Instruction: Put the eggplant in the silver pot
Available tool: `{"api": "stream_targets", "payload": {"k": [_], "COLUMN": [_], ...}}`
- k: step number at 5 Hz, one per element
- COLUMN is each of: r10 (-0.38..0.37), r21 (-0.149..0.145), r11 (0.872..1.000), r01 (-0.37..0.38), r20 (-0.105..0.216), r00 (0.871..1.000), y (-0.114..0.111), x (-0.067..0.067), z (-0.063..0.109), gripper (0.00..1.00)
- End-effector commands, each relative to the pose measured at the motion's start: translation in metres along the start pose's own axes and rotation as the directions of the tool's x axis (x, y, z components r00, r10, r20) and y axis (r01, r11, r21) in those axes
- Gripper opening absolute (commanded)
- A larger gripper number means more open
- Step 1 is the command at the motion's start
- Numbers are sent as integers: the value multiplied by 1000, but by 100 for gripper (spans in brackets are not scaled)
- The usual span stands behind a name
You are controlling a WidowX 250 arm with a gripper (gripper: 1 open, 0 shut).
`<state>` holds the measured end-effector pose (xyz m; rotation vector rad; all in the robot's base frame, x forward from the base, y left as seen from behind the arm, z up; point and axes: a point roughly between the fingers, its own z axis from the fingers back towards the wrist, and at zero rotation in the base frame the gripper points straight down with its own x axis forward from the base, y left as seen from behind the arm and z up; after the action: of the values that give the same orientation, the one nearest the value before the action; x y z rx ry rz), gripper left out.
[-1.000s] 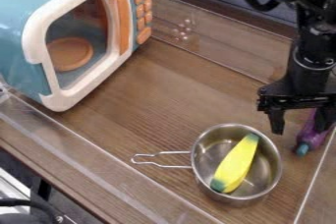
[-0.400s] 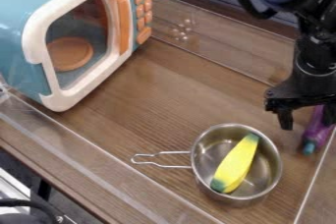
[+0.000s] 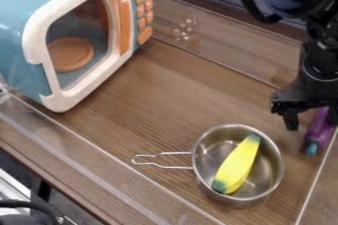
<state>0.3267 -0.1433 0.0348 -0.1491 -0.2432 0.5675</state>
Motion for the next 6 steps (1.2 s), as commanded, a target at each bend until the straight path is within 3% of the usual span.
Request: {"api": "stream_targets", "payload": {"k": [1, 2, 4, 5, 6], "r10": [-16, -18, -28, -115, -151], "r21": [-2, -8, -58, -97, -85], "r11": [1000, 1000, 998, 989, 985], "r01": [16, 18, 28, 114, 149], "r20": [32, 32, 11, -3, -13], "r00": [999, 999, 1000, 993, 988], "y": [-3, -4, 7, -7, 10], "x": [7, 10, 27, 23, 13], "z": [2, 5, 18, 42, 66], "gripper": [100, 0, 0, 0, 0]}}
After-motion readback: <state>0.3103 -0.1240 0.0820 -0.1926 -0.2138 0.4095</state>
